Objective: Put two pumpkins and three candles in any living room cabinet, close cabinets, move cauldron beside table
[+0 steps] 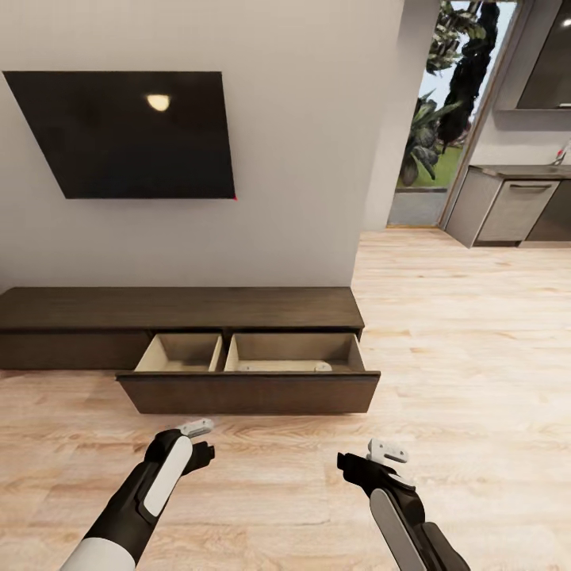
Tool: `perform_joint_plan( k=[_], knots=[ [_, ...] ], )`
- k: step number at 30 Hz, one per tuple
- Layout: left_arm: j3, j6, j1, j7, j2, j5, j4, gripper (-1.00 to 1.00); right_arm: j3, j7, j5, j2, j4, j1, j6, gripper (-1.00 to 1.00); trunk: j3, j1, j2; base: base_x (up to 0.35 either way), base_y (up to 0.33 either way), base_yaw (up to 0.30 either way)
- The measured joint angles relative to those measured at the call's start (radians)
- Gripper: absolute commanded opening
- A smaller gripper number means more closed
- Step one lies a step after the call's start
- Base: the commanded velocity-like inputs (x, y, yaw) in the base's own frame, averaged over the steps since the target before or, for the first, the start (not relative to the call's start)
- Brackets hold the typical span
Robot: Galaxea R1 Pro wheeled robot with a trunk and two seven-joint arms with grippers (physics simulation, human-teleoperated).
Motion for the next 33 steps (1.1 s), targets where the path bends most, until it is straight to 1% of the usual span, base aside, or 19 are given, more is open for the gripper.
perform_joint_plan(
  k=[20, 25, 29, 30, 32, 33],
  knots=[
    [0.008, -0.01, 0.0, -0.009, 0.001, 0.004, 0.002, 1.0, 0.002, 0.002, 0.002, 0.001, -0.001, 0.0, -0.005, 1.0, -0.063, 0.077, -0.14, 0.0, 0.0, 0.0],
    [0.0, -0.023, 0.0, -0.007, 0.0, -0.004, 0.009, 1.0, 0.002, 0.003, 0.002, 0.001, 0.001, 0.0, -0.006, 1.0, -0.078, 0.096, -0.175, 0.0, 0.0, 0.0],
    [-0.008, -0.079, 0.001, -0.008, -0.006, -0.007, 0.026, 1.0, 0.002, 0.003, 0.002, 0.003, 0.002, 0.0, -0.02, 1.0, -0.091, 0.111, -0.203, 0.0, 0.0, 0.0],
    [-0.019, -0.106, 0.001, -0.009, -0.006, -0.008, 0.036, 1.0, 0.002, 0.003, 0.004, 0.003, 0.002, 0.0, -0.03, 1.0, -0.094, 0.115, -0.21, 0.0, 0.0, 0.0],
    [-0.06, -0.168, 0.0, -0.009, -0.006, -0.009, 0.059, 1.0, 0.005, 0.003, 0.008, 0.004, 0.013, 0.0, -0.057, 1.0, -0.1, 0.123, -0.224, 0.0, 0.0, 0.0],
    [-0.075, -0.185, 0.0, -0.009, -0.005, -0.009, 0.065, 1.0, 0.006, 0.003, 0.009, 0.004, 0.019, 0.0, -0.066, 1.0, -0.103, 0.127, -0.231, 0.0, 0.0, 0.0]
  ],
)
